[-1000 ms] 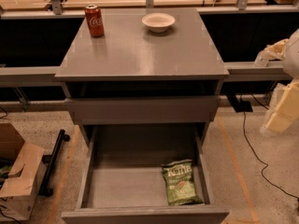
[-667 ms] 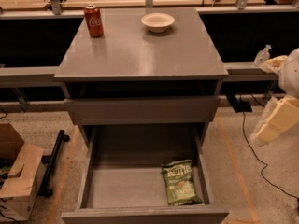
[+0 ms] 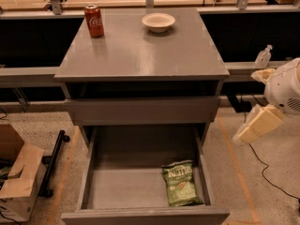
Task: Pick green jalapeno chip bag from middle drawer and place on counter
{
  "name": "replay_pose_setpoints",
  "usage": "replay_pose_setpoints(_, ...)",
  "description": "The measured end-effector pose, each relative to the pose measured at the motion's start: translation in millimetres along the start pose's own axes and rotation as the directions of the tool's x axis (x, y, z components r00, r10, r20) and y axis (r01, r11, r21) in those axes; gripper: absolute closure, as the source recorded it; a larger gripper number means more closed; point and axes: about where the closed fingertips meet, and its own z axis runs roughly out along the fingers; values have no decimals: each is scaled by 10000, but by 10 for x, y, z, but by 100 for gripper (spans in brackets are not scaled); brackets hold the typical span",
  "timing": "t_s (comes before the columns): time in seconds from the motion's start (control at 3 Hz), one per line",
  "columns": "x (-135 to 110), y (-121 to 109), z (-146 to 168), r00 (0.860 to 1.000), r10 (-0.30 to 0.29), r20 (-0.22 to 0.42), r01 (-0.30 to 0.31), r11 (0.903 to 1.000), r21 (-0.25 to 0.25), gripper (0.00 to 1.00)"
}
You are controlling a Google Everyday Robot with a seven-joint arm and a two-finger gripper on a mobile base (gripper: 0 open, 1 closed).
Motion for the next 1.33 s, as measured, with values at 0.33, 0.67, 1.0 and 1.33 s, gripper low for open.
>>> replay_pose_setpoints(0.33,154,52,314,9978,659,100,-652,9964,-535,0)
replay_pose_setpoints(0.67,367,237,995,9892,1457,129,-1430,9819,-1243,0)
replay_pose_setpoints(1.0,473,326,1443,9830,1835,29,-1813,9734,-1398,0)
replay_pose_setpoints(1.33,476,311,1478,9822,1877,71,-1851,9738,-1317,0)
